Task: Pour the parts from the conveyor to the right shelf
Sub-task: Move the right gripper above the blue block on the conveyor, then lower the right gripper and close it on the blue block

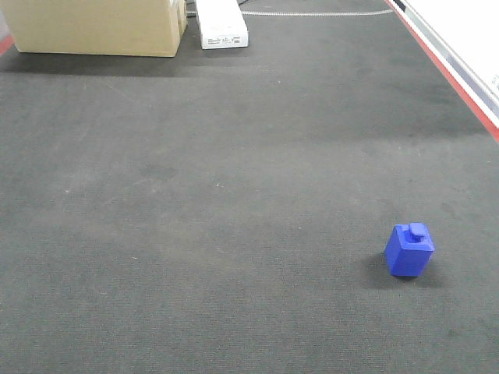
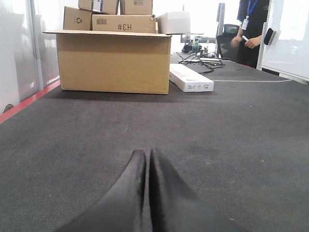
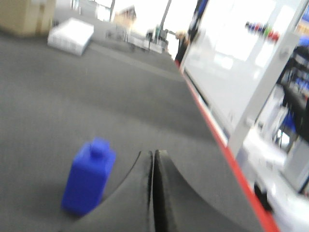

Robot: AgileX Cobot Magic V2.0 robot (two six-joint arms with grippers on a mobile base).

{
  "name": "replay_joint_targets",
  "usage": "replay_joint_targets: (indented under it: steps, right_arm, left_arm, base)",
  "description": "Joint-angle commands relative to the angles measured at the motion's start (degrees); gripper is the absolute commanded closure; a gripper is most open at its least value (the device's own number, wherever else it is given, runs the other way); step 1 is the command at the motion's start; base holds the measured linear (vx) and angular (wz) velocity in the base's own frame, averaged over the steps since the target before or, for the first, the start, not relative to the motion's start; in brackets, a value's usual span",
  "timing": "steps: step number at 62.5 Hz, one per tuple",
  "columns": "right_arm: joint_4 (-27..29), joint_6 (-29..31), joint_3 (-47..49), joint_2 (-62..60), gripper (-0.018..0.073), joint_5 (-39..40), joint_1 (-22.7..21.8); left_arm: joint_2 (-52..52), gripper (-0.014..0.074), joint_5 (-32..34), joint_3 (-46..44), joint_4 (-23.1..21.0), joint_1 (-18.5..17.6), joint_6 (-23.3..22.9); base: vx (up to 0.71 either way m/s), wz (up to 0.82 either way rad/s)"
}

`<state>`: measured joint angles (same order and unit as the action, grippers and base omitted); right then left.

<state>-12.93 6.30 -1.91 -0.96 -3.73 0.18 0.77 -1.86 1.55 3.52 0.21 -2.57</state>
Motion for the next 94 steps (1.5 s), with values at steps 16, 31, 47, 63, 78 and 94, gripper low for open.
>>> replay_joint_targets:
  steps: [16, 31, 47, 63, 78, 94]
  right_arm:
    - [10.37, -2.38, 8.36, 2.49, 0.0568, 13.06, 0.12]
    - [16.56, -2.38, 25.37, 21.00, 0.0568, -10.77, 0.12]
    - [22.07, -2.92, 30.47, 34.17, 0.0568, -20.03, 0.12]
    - [18.73, -3.01, 30.83, 37.47, 0.0566, -18.06, 0.12]
    - [16.86, -3.01, 38.64, 44.79, 0.0429, -25.83, 0.18]
    - [12.93, -5.79, 48.97, 57.21, 0.0110, -32.60, 6.27]
  left_arm:
    - [0.80, 0.0603, 4.16, 1.78, -0.14, 0.13, -0.44]
    - [0.80, 0.0603, 4.16, 1.78, -0.14, 0.13, -0.44]
    - [0.80, 0.0603, 4.16, 1.78, -0.14, 0.13, -0.44]
    - [0.80, 0.0603, 4.16, 1.78, -0.14, 0.13, -0.44]
    - [0.80, 0.0603, 4.16, 1.78, -0.14, 0.13, -0.44]
    - [0.80, 0.0603, 4.16, 1.78, -0.14, 0.13, -0.44]
  base:
    - [0.00, 0.00]
    - [0.00, 0.00]
    - [0.00, 0.00]
    - [0.00, 0.00]
    - [0.00, 0.00]
    - [0.00, 0.00]
